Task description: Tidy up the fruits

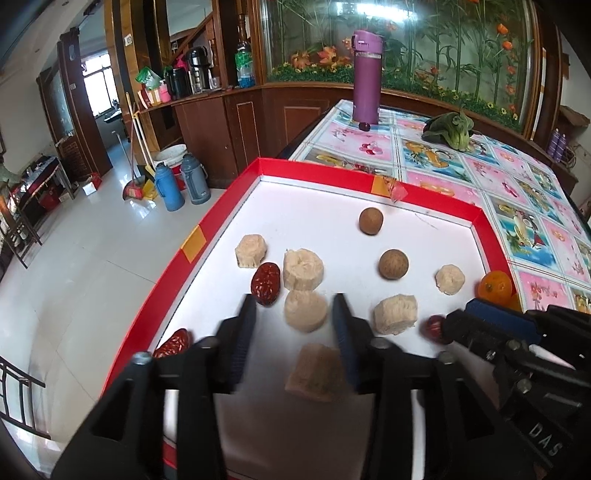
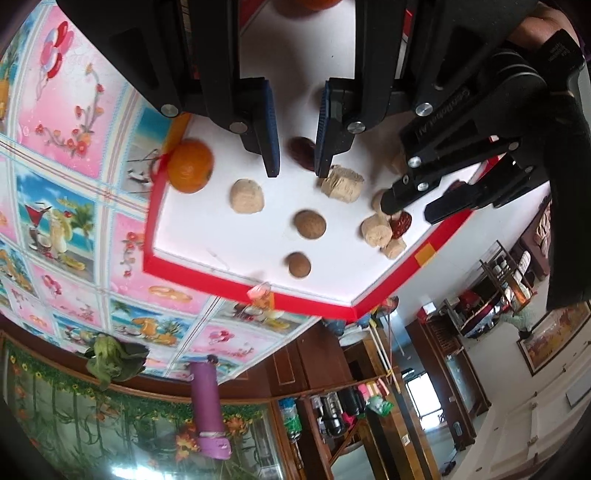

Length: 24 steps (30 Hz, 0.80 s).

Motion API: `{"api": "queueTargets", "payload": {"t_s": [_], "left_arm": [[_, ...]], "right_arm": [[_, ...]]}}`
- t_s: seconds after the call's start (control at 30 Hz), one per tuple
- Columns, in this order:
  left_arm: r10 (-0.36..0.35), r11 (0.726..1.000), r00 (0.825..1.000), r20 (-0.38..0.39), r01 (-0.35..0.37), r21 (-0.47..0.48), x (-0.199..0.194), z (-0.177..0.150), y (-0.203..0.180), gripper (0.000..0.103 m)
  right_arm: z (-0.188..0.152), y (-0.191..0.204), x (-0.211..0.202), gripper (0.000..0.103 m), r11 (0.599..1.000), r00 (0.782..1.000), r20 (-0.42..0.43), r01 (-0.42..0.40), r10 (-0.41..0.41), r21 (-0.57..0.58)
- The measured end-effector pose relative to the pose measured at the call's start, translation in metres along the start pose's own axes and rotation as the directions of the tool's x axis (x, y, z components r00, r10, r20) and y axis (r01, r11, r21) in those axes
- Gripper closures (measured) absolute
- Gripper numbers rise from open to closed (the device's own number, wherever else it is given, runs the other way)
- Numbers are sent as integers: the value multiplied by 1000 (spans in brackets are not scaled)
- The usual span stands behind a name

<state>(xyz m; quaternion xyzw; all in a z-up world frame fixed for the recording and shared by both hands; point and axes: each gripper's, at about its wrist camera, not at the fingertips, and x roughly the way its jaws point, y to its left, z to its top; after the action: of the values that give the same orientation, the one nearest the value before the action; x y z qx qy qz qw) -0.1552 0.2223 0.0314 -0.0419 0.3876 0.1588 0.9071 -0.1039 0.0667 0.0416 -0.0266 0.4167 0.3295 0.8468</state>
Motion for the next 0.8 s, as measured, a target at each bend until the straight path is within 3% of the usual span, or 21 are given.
{"api": "queueTargets", "payload": {"t_s": [0.07, 0.17, 0.3, 0.4, 0.57, 0.67, 0.8], "left_arm": [[-8, 1000, 1000, 26, 8, -8, -10, 1, -1, 47], [14, 1000, 997, 77, -13, -12, -31, 6, -4, 31], [42, 999, 985, 164, -37, -36, -65, 13, -4, 10], [69, 997, 976, 209, -60, -51, -87, 16, -4, 0], [125, 990, 963, 238, -105, -93, -121, 16, -4, 0], [137, 987, 966, 220, -115, -108, -139, 13, -5, 0], [86, 994, 967, 240, -66, -91, -168, 5, -3, 0]], "right_arm": [[1, -1, -8, 84, 1000, 1000, 25, 3, -3, 3], [2, -3, -28, 83, 1000, 996, 85, 14, -15, 10], [4, -4, -58, 67, 999, 984, 171, 41, -42, 8], [4, -3, -79, 58, 999, 972, 231, 51, -51, 4], [1, 2, -117, 42, 998, 945, 322, 58, -52, -9], [-4, 8, -139, 35, 998, 926, 374, 62, -47, -29], [-11, 17, -165, 28, 997, 900, 435, 46, -17, -57]]}}
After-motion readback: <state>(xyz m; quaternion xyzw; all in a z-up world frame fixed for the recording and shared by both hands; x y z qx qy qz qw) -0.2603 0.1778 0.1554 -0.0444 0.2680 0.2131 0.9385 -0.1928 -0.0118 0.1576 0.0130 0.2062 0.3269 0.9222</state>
